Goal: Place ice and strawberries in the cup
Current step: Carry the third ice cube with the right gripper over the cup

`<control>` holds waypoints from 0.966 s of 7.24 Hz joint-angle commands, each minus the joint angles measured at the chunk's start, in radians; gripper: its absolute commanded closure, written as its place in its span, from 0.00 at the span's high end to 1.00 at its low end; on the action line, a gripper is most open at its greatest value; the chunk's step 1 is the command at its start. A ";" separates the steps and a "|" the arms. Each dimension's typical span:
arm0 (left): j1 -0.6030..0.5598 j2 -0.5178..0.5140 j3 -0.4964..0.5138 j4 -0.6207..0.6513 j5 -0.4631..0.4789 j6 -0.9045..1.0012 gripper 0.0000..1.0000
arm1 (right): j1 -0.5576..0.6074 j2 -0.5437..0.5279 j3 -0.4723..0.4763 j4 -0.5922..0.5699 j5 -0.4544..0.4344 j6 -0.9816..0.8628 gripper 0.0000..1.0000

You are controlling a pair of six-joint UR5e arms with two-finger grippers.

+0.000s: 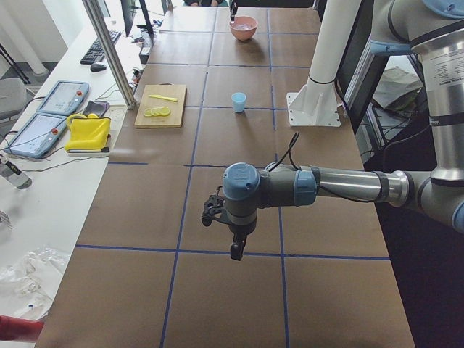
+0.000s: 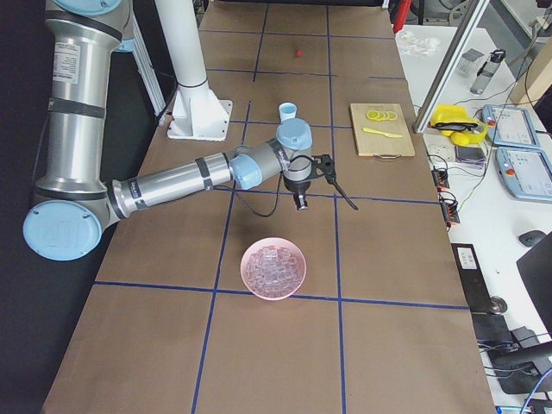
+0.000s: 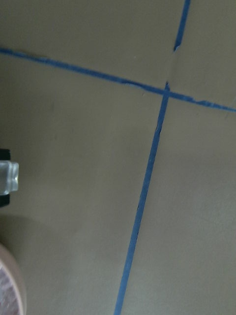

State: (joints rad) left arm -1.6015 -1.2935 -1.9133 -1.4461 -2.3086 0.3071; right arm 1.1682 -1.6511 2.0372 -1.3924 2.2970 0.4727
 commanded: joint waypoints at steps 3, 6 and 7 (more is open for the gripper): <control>0.000 -0.013 -0.007 -0.003 0.005 -0.003 1.00 | -0.316 0.355 0.029 -0.137 -0.115 0.467 0.00; -0.002 -0.023 -0.006 -0.007 -0.002 -0.008 1.00 | -0.512 0.620 0.023 -0.441 -0.272 0.567 0.00; 0.000 -0.023 -0.004 -0.007 -0.002 -0.008 1.00 | -0.583 0.680 0.005 -0.444 -0.344 0.640 0.00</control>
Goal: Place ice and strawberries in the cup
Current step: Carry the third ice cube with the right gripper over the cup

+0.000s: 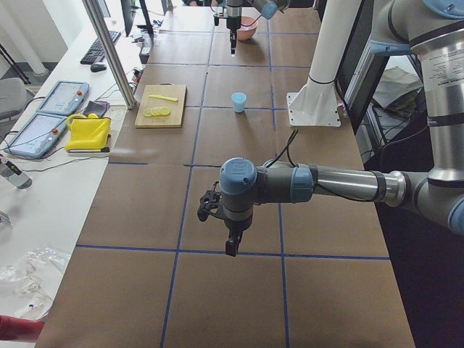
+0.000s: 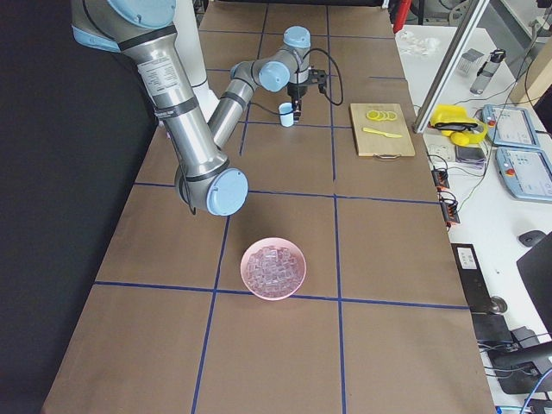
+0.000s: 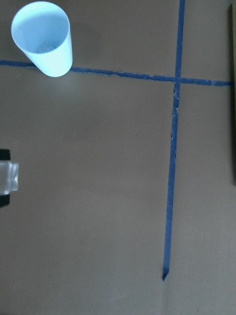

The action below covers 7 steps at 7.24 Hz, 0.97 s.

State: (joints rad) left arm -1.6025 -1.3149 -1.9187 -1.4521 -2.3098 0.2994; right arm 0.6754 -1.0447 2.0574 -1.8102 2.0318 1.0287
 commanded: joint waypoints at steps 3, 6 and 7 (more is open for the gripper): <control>0.001 -0.001 0.006 -0.001 0.000 0.001 1.00 | -0.192 0.256 -0.214 -0.018 -0.205 0.226 0.00; 0.001 -0.001 0.003 0.001 -0.002 0.001 1.00 | -0.241 0.362 -0.422 0.073 -0.274 0.289 0.00; 0.001 -0.001 0.004 0.001 -0.005 0.001 1.00 | -0.243 0.362 -0.431 0.077 -0.278 0.289 0.00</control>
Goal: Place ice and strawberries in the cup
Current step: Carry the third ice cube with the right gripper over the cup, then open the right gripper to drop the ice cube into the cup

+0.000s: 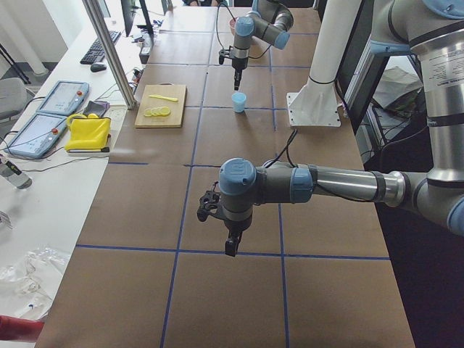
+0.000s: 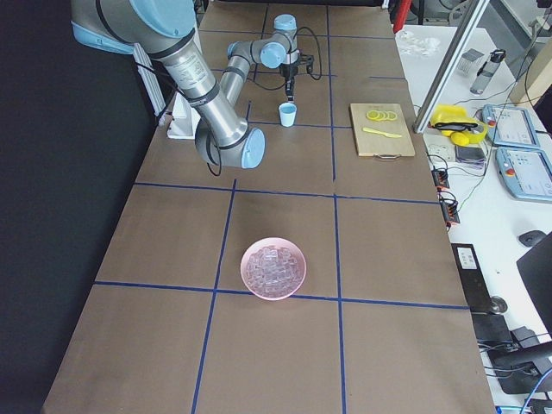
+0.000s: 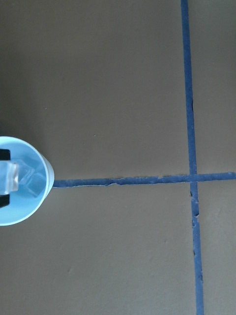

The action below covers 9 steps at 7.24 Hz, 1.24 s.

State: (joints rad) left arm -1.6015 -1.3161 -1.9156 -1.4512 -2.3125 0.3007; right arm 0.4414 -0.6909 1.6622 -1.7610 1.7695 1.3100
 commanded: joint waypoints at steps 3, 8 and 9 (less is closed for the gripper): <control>0.000 0.000 0.009 0.000 -0.062 0.000 1.00 | -0.013 -0.007 -0.029 0.018 -0.019 0.006 0.00; 0.000 0.000 0.010 -0.001 -0.062 0.000 1.00 | -0.030 -0.012 -0.027 0.018 -0.018 0.006 0.99; 0.000 0.000 0.010 -0.001 -0.062 0.000 1.00 | -0.030 -0.010 -0.025 0.018 -0.016 0.006 0.99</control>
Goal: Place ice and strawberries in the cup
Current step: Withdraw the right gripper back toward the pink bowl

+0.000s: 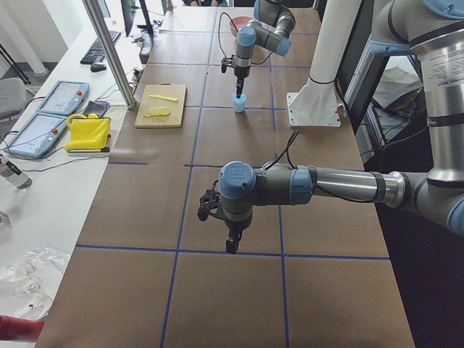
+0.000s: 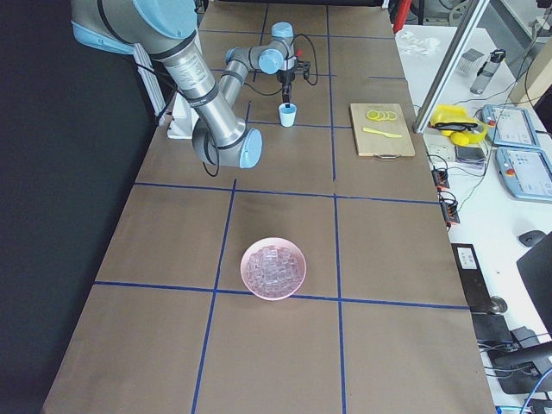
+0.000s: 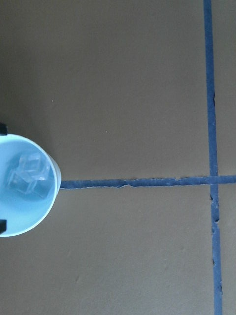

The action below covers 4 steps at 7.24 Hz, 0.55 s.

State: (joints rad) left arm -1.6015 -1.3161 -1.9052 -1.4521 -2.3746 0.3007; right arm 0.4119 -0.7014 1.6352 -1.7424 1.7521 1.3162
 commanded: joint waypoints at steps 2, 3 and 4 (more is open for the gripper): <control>0.000 -0.023 0.002 -0.022 0.006 -0.002 1.00 | 0.022 0.003 0.011 0.000 0.012 -0.020 0.99; 0.000 -0.043 0.008 -0.022 0.009 0.000 1.00 | 0.089 -0.013 0.012 -0.002 0.056 -0.082 0.99; 0.002 -0.069 0.021 -0.037 0.008 -0.002 1.00 | 0.181 -0.036 0.014 0.001 0.145 -0.172 0.99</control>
State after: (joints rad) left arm -1.6011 -1.3570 -1.8964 -1.4759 -2.3673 0.2997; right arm 0.5005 -0.7150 1.6466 -1.7429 1.8158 1.2330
